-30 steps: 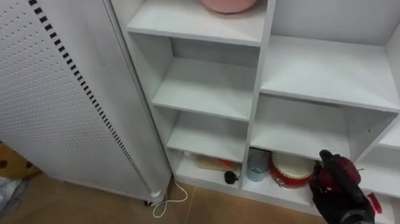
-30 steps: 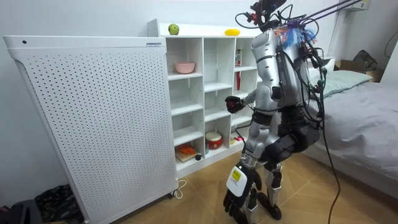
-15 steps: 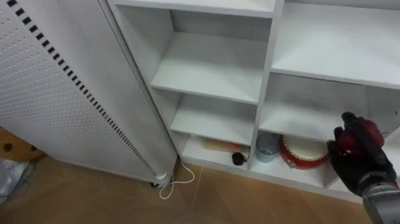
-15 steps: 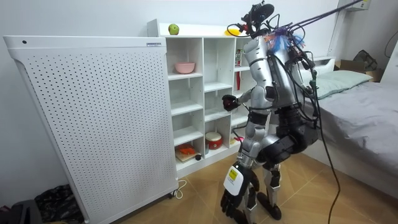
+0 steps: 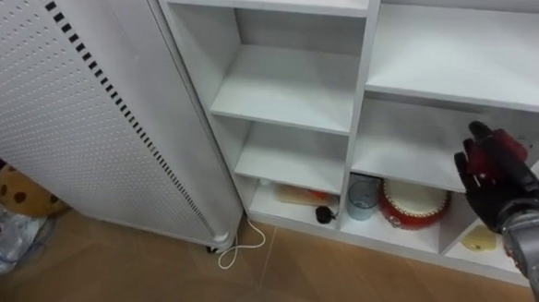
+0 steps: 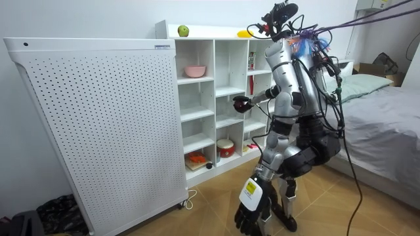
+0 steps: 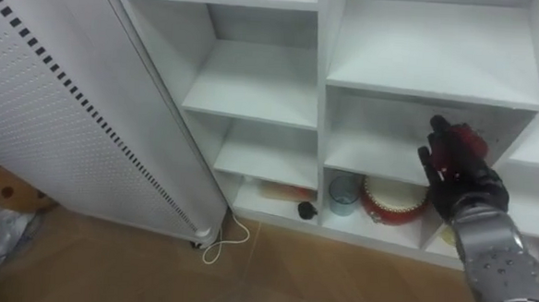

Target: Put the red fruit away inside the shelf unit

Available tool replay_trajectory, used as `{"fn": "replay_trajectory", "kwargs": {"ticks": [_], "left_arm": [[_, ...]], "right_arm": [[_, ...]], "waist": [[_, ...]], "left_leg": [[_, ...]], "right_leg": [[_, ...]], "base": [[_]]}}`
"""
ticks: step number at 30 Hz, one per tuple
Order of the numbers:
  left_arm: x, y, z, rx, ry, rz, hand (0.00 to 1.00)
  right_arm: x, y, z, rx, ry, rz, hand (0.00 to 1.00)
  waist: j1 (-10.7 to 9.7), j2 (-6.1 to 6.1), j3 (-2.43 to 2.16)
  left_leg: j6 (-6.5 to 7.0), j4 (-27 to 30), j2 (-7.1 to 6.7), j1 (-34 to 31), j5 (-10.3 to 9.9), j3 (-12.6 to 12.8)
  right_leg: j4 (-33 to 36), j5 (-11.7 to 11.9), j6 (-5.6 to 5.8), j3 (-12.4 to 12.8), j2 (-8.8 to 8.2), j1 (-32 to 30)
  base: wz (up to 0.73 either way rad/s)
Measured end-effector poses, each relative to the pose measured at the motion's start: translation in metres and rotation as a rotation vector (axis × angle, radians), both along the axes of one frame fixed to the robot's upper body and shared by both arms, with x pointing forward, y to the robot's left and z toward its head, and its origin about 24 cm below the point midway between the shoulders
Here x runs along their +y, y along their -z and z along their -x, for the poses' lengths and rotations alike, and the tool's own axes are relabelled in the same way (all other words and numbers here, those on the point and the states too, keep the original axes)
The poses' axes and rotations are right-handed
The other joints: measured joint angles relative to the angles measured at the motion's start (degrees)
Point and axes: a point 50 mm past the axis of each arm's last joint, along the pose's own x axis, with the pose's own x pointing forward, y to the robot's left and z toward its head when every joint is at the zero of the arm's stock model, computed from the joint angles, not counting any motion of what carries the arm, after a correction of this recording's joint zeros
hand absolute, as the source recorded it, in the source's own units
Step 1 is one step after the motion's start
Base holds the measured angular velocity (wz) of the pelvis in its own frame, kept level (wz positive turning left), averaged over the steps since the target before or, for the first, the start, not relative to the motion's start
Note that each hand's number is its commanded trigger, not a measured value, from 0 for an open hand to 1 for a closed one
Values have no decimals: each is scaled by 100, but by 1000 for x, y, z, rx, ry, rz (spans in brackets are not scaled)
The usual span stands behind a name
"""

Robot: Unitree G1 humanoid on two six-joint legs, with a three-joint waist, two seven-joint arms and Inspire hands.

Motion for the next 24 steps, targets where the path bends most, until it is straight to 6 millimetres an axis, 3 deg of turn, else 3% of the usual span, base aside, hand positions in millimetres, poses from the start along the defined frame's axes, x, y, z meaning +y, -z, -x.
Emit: {"fn": "replay_trajectory", "kwargs": {"ticks": [24], "left_arm": [[3, -2, 2, -25, -17, -67, 0]], "right_arm": [[-1, -5, 0, 102, 63, 33, 0]], "waist": [[-13, -14, -17]], "left_leg": [[4, 9, 7, 18, 2, 27]], "right_leg": [[-6, 1, 0, 18, 30, 13]], "base": [[0]]}}
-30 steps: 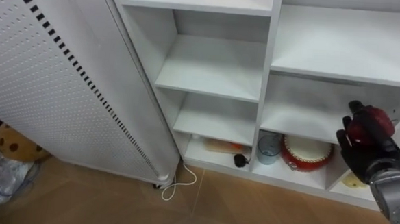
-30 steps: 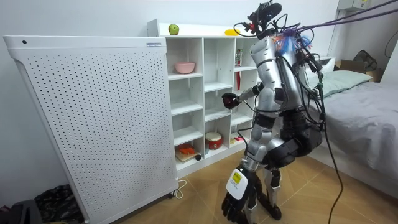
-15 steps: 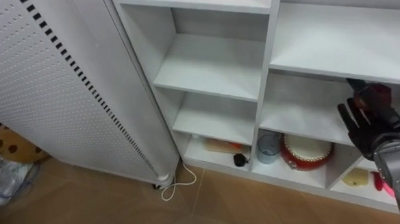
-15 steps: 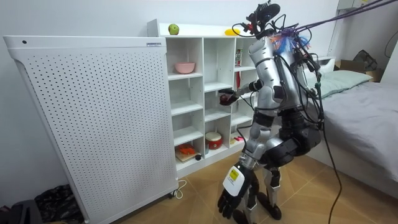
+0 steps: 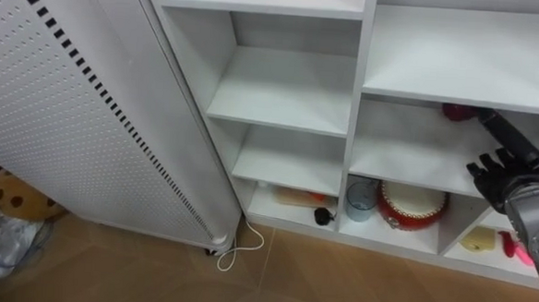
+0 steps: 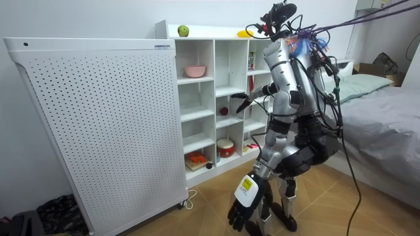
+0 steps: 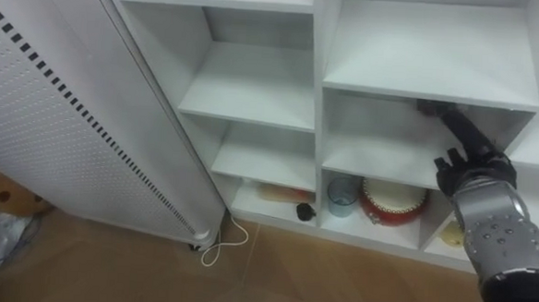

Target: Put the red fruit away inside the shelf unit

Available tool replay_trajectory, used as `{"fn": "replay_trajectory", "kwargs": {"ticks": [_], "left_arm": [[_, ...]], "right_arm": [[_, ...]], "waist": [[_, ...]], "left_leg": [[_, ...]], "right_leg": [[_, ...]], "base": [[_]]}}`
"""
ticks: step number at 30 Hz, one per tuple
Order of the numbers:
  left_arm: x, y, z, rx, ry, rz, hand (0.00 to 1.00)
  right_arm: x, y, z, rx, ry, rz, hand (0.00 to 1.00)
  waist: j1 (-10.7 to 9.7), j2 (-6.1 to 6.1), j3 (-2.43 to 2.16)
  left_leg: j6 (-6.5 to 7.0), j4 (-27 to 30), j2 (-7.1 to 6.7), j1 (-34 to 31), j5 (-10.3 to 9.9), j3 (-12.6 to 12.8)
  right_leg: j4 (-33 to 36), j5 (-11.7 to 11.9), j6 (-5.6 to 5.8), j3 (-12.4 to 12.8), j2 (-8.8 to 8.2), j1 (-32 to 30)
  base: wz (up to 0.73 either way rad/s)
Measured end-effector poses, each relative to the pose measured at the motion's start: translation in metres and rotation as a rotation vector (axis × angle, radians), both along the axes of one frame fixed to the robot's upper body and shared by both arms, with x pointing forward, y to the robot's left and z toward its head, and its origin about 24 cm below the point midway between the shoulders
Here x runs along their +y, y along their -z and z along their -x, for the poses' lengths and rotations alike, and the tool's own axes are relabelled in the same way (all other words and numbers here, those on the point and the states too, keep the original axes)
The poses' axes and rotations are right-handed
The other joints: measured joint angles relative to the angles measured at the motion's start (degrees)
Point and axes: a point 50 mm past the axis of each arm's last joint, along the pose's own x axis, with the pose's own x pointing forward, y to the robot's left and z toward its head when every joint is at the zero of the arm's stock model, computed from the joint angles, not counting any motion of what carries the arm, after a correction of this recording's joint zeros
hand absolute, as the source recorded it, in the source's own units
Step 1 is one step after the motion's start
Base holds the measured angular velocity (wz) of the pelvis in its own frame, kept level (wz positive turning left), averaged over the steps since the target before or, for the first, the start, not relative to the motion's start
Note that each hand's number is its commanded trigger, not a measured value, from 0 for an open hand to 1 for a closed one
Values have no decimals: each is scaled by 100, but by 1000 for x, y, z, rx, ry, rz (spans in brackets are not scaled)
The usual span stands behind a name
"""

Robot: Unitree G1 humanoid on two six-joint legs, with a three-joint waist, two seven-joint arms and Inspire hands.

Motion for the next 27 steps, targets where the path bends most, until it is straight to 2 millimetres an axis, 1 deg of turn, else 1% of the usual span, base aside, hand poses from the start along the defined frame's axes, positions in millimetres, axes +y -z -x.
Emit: {"fn": "replay_trajectory", "kwargs": {"ticks": [8, 13, 16, 17, 18, 19, 20, 21, 22, 23, 24, 25, 26, 27], "left_arm": [[0, 1, 2, 5, -1, 0, 0], [-4, 0, 4, 1, 10, 14, 0], [-4, -3, 3, -10, 26, 27, 0], [-4, -3, 3, -1, 47, 28, 0], [-3, -1, 6, 19, 51, 40, 0], [-2, 1, 11, 46, 58, 46, 0], [0, 1, 13, 57, 59, 49, 0], [5, 1, 18, 76, 62, 48, 0], [9, 2, 19, 95, 64, 48, 0], [10, 2, 20, 103, 65, 49, 0], [14, 3, 23, 124, 69, 54, 0], [19, 3, 27, 149, 70, 56, 0], [21, 4, 29, 164, 68, 56, 0], [25, 5, 31, 187, 58, 55, 0]], "right_arm": [[1, 2, 0, 13, -2, -15, 0], [1, 12, 2, 41, -25, -7, 0], [0, 18, 3, 42, -48, 18, 0], [-1, 25, 4, 42, -61, 26, 0], [-6, 42, 9, 69, -68, 30, 0], [-12, 66, 18, 125, -79, 52, 0], [-14, 77, 22, 155, -90, 68, 0], [-19, 94, 31, 199, -115, 88, 0], [-26, 103, 39, 226, -131, 121, 0], [-30, 107, 43, 239, -138, 140, 0], [-39, 120, 54, 275, -153, 175, 0], [-44, 137, 67, 335, -177, 218, 0], [-46, 146, 74, 367, -193, 233, 0], [-49, 165, 90, 424, -225, 253, 0]], "waist": [[2, -9, -5], [15, -10, -4], [21, -21, -2], [43, -28, 6], [54, -41, 14], [54, -55, 14], [61, -73, 10], [65, -122, 0], [99, -140, 5], [114, -140, 5], [181, -146, 9], [190, -151, 12], [182, -158, 17], [184, -181, 28]], "left_leg": [[0, 0, 6, 73, 0, 13], [0, -51, 23, 313, -3, 1], [-6, -126, 47, 444, -6, -47], [-15, -187, 78, 527, -2, -77], [-25, -218, 90, 686, 4, -127], [-31, -275, 97, 888, 1, -149], [-37, -331, 101, 984, -3, -158], [-44, -456, 110, 1106, -8, -162], [-45, -529, 117, 1149, -4, -152], [-44, -555, 120, 1171, 0, -145], [-38, -614, 133, 1283, 11, -119], [-37, -683, 150, 1455, 10, -93], [-36, -732, 154, 1559, 10, -73], [-34, -852, 165, 1779, 6, -31]], "right_leg": [[-9, 0, 0, 9, 2, 65], [-90, -3, 5, -6, 16, 324], [-207, 19, 1, -69, 29, 490], [-318, 67, -27, -150, 47, 607], [-404, 87, -37, -214, 66, 815], [-500, 67, -7, -238, 94, 1048], [-565, 62, 11, -228, 122, 1148], [-688, 73, 32, -232, 140, 1263], [-758, 109, 36, -232, 151, 1303], [-794, 128, 31, -238, 151, 1326], [-873, 158, 30, -247, 158, 1428], [-956, 166, 38, -252, 174, 1596], [-997, 162, 44, -254, 174, 1699], [-1094, 153, 59, -249, 184, 1899]], "base": [[0], [0], [0], [0], [8], [11], [10], [0], [-7], [-14], [-15], [-11], [-6], [-3]]}}
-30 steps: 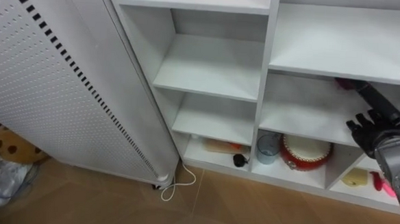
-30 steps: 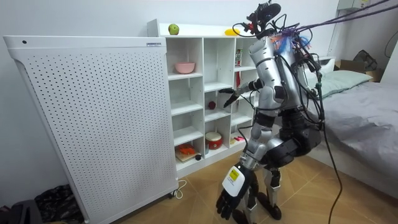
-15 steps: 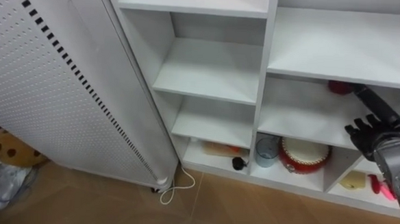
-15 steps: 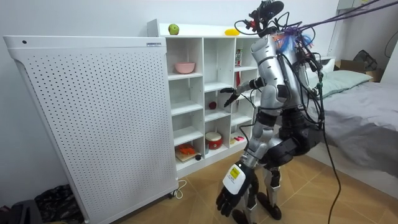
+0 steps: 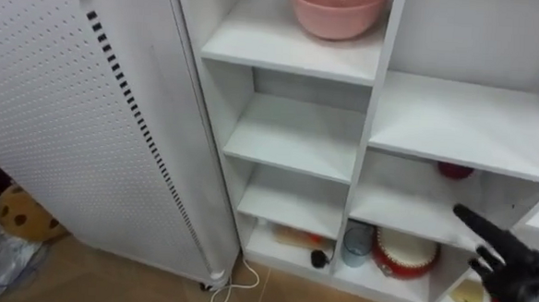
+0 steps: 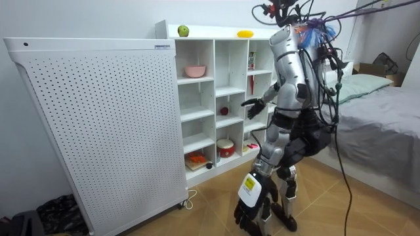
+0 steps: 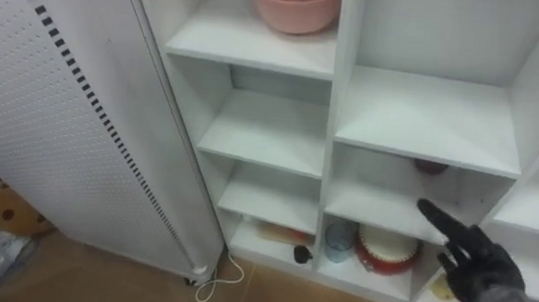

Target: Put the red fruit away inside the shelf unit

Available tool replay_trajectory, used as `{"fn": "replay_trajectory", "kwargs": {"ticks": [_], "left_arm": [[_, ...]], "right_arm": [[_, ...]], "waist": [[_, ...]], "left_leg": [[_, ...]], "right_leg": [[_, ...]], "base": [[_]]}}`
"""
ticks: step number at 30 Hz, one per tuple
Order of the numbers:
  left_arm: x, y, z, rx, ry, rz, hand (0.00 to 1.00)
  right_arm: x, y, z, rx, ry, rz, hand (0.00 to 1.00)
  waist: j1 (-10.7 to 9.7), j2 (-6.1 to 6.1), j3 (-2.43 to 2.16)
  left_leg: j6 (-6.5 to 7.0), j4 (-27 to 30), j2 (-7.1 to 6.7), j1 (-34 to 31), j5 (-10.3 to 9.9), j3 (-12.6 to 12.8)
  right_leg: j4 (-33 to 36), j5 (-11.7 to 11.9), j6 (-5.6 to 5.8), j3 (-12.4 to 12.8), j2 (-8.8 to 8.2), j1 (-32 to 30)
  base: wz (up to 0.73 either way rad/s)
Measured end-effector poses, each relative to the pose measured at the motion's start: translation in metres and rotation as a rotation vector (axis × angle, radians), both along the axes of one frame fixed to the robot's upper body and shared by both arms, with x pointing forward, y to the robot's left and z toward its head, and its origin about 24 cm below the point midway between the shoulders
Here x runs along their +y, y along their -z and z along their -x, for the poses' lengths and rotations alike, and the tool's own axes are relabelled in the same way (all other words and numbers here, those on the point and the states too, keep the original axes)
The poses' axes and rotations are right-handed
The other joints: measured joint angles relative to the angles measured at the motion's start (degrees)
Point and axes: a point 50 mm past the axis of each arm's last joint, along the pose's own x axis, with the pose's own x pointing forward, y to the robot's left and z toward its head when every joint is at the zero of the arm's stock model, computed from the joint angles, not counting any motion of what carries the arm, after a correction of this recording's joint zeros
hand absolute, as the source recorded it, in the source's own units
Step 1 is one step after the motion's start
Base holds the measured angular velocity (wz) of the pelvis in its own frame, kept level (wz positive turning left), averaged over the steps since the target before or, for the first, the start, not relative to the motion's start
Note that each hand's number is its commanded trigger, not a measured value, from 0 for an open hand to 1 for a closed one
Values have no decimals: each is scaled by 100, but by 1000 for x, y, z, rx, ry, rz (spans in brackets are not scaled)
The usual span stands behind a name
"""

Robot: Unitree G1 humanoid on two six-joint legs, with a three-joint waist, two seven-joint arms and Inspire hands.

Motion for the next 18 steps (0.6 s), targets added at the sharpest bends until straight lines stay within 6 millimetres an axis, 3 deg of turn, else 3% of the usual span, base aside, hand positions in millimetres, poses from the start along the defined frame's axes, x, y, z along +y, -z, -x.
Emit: {"fn": "replay_trajectory", "kwargs": {"ticks": [5, 9, 11, 13, 18], "left_arm": [[6, 0, -2, -2, -30, 16, 0], [2, 2, -1, -7, -28, 39, 0], [-1, 5, 3, -6, -62, 53, 0], [-6, 9, 18, 24, -93, 62, 0], [-7, 11, 36, 33, -143, 31, 0]], "right_arm": [[2, 48, 44, 158, -52, 0, 0], [24, 90, 83, 265, -103, -48, 0], [34, 110, 109, 319, -108, -79, 0], [48, 134, 148, 416, -135, -108, 0], [65, 161, 217, 591, -130, -160, 0]], "waist": [[-127, -10, 11], [-326, -8, -13], [-409, 28, -47], [-544, 56, -144], [-775, -60, -244]], "left_leg": [[-22, -283, 105, 486, 1, 10], [-47, -668, 136, 1108, -11, -17], [-52, -923, 154, 1480, -5, -6], [-50, -1231, 118, 1957, -5, -32], [-49, -1865, 58, 2956, -1, 30]], "right_leg": [[-472, 78, 16, -80, 152, 577], [-1008, 146, 81, -155, 265, 1277], [-1402, 235, 128, -186, 347, 1723], [-1781, 302, 216, -179, 432, 2241], [-2350, 336, 302, -171, 472, 3175]], "base": [[-2], [2], [7], [10], [-4]]}}
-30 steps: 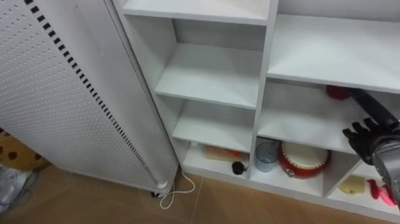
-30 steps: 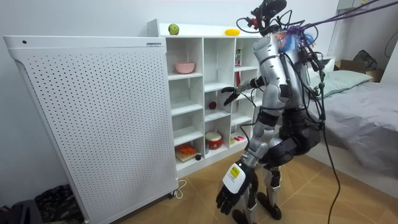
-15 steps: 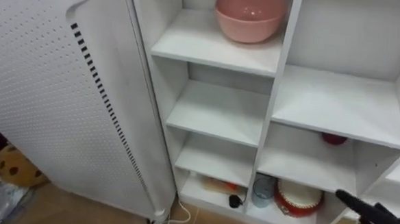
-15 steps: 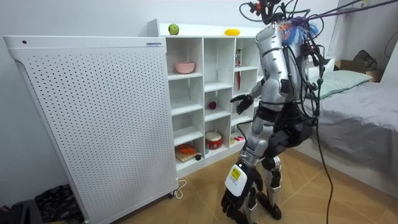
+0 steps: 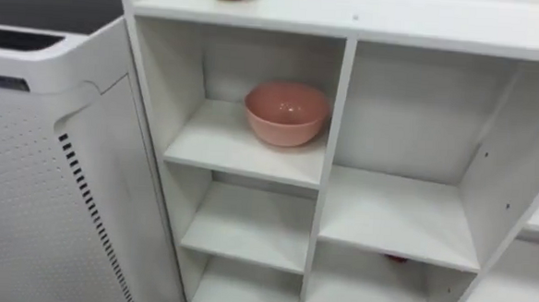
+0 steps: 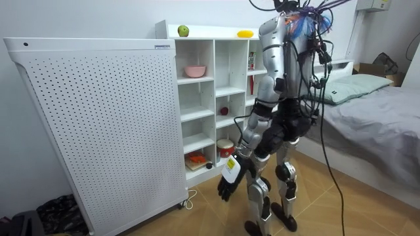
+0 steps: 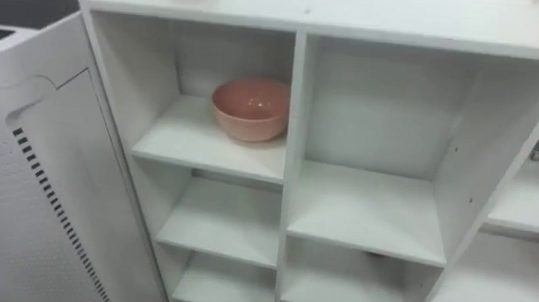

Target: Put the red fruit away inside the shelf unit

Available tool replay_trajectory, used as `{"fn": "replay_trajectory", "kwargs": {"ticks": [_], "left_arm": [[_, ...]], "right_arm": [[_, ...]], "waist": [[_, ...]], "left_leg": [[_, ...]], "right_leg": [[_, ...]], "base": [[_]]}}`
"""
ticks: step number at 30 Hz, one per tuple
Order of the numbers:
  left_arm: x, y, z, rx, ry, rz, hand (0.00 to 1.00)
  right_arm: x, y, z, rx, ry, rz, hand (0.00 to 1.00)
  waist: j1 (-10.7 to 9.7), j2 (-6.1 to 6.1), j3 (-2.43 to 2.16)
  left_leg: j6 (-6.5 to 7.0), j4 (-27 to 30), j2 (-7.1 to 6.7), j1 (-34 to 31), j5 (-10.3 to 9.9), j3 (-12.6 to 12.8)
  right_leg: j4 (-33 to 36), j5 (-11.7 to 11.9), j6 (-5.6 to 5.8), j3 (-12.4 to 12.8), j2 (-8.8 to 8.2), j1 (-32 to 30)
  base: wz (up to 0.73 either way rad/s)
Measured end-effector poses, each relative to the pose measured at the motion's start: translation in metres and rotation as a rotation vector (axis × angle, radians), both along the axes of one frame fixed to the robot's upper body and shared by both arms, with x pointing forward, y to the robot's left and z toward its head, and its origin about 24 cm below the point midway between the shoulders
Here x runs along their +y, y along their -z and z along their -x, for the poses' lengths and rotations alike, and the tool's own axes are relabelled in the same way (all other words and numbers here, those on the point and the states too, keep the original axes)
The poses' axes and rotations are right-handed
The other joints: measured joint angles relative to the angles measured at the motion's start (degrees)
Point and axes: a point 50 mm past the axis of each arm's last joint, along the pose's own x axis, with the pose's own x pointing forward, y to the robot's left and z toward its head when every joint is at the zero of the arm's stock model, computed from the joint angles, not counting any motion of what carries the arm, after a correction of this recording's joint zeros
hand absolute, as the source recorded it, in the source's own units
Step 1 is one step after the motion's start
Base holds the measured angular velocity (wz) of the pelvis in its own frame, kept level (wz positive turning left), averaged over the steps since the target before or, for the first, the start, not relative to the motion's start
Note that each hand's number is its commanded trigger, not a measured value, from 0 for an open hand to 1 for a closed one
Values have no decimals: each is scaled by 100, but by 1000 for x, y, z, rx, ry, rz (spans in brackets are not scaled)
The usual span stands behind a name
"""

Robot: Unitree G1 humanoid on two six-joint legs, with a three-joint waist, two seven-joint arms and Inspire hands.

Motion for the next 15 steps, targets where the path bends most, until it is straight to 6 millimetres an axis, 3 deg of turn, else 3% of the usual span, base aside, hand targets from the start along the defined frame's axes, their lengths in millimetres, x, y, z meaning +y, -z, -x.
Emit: {"fn": "replay_trajectory", "kwargs": {"ticks": [4, 8, 15], "left_arm": [[-7, 2, 3, 11, 38, -25, 0], [-8, 2, 2, 12, 39, -31, 0], [-11, 6, 12, 63, -5, -33, 0]], "right_arm": [[8, 7, 27, 53, 9, -25, 0], [23, 12, 44, 87, -26, -70, 0], [35, 17, 66, 167, -136, -83, 0]], "waist": [[-151, -95, 7], [-283, -194, 10], [-418, -164, 2]], "left_leg": [[-1, -296, -2, 586, -1, 168], [-11, -423, 9, 850, -7, 173], [-19, -614, 42, 1167, -16, 244]], "right_leg": [[-297, 26, 44, 26, 30, 557], [-420, 37, 59, 108, 70, 764], [-575, 131, 74, 223, 141, 1039]], "base": [[-12], [-8], [-10]]}}
